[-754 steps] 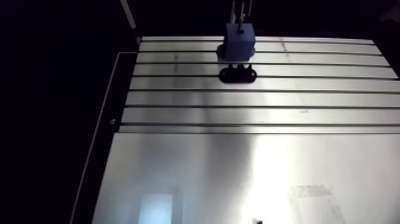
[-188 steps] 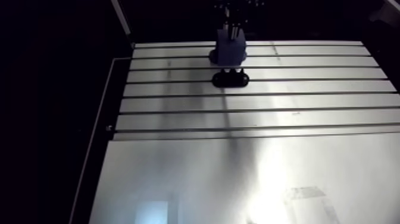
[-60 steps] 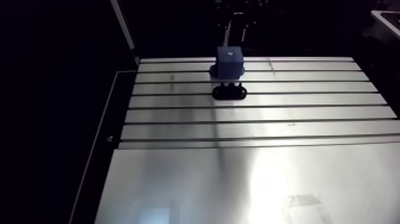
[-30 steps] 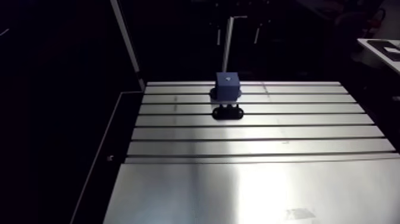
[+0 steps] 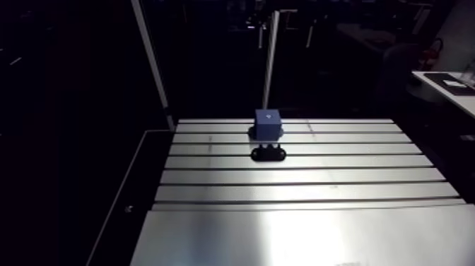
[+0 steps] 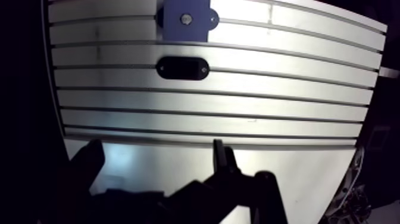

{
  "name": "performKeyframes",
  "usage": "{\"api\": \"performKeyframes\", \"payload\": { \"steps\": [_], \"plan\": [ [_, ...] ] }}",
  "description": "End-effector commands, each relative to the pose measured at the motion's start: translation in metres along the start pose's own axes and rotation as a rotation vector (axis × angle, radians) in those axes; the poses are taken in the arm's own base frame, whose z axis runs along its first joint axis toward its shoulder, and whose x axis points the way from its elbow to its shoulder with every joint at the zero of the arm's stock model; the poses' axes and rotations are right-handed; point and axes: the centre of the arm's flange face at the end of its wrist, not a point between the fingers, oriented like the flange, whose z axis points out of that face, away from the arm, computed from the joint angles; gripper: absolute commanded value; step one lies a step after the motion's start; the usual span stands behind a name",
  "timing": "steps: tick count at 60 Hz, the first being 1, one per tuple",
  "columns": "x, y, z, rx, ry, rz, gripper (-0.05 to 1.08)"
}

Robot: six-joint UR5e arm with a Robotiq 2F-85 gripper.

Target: Pick up the M10 bolt and insert it into the hex recess until seated.

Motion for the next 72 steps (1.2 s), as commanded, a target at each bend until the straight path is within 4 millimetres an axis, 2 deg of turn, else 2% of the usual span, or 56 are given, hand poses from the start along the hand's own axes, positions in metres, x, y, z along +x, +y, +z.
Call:
{"api": "performKeyframes", "payload": {
  "steps": [1,5,19,29,41,72],
  "plan": [
    [-0.024,-0.003,-0.036,0.003,0.04,0.0,0.01],
    [-0.028,-0.002,-0.045,0.001,0.058,0.002,0.01],
    [-0.042,-0.005,-0.052,0.004,0.068,-0.004,0.01],
    [-0.047,-0.006,-0.046,0.007,0.061,-0.007,0.01],
    [-0.068,-0.008,-0.046,0.001,0.069,-0.01,0.01],
    [-0.074,-0.008,-0.052,0.003,0.081,-0.008,0.01]
  ]
}}
